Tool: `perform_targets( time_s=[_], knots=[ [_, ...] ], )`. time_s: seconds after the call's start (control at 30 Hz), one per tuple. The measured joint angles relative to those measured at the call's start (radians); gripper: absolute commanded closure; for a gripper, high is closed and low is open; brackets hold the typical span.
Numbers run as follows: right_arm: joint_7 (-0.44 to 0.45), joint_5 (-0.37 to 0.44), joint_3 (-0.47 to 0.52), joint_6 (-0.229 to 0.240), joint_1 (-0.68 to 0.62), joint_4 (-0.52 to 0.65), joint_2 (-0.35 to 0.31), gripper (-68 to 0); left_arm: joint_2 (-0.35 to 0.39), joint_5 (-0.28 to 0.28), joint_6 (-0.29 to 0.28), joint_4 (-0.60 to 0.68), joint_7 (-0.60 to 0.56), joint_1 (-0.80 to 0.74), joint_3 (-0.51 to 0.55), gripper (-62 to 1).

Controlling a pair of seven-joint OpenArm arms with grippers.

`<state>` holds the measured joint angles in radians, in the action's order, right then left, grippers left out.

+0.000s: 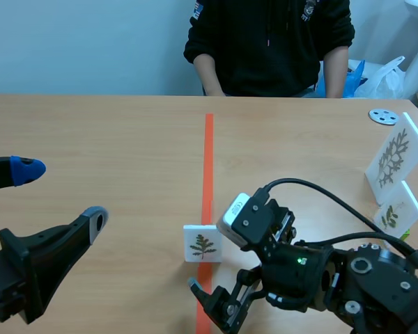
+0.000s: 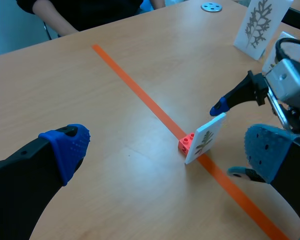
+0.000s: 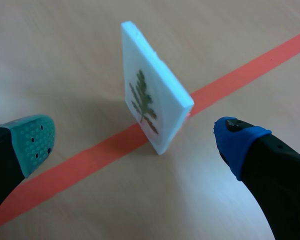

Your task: Sort the leaf by its shape. The table is split by an orange tape line. A compound leaf with several leaflets goes to the left side, a simple leaf with one blade goes to the right side. Return to the home posture when a red brick is placed on the table.

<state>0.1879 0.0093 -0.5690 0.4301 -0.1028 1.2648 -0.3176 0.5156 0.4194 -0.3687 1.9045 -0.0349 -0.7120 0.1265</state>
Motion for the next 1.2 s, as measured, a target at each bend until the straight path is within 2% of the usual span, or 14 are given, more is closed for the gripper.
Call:
perform_targets(
  time_s=[0.03, 0.1, 0.2, 0.37, 0.73, 1.1, 1.2],
  knots=[
    [0.008, -0.005, -0.006, 0.0, 0.008, -0.019, 0.009, -67.9, 0.0, 0.0, 0.0, 0.0, 0.0, 0.0, 0.0, -62.3],
    [0.03, -0.034, -0.016, -0.005, 0.024, -0.05, 0.024, -62.5, 0.0, 0.0, 0.0, 0.0, 0.0, 0.0, 0.0, -62.3],
    [0.035, -0.049, -0.023, -0.05, 0.027, -0.064, 0.043, -53.3, 0.0, 0.0, 0.0, 0.0, 0.0, 0.0, 0.0, -62.3],
    [0.048, -0.06, -0.032, -0.049, 0.027, -0.062, 0.046, -39.9, 0.0, 0.0, 0.0, 0.0, 0.0, 0.0, 0.0, -62.3],
    [0.045, -0.074, -0.034, -0.049, 0.027, -0.061, 0.046, -19.2, 0.0, 0.0, 0.0, 0.0, 0.0, 0.0, 0.0, -62.3],
    [0.037, -0.074, -0.034, -0.049, 0.027, -0.06, 0.046, -1.8, 0.0, 0.0, 0.0, 0.0, 0.0, 0.0, 0.0, -62.3],
    [0.042, -0.074, -0.034, -0.049, 0.027, -0.06, 0.046, -1.5, 0.0, 0.0, 0.0, 0.0, 0.0, 0.0, 0.0, -62.3]
  ],
)
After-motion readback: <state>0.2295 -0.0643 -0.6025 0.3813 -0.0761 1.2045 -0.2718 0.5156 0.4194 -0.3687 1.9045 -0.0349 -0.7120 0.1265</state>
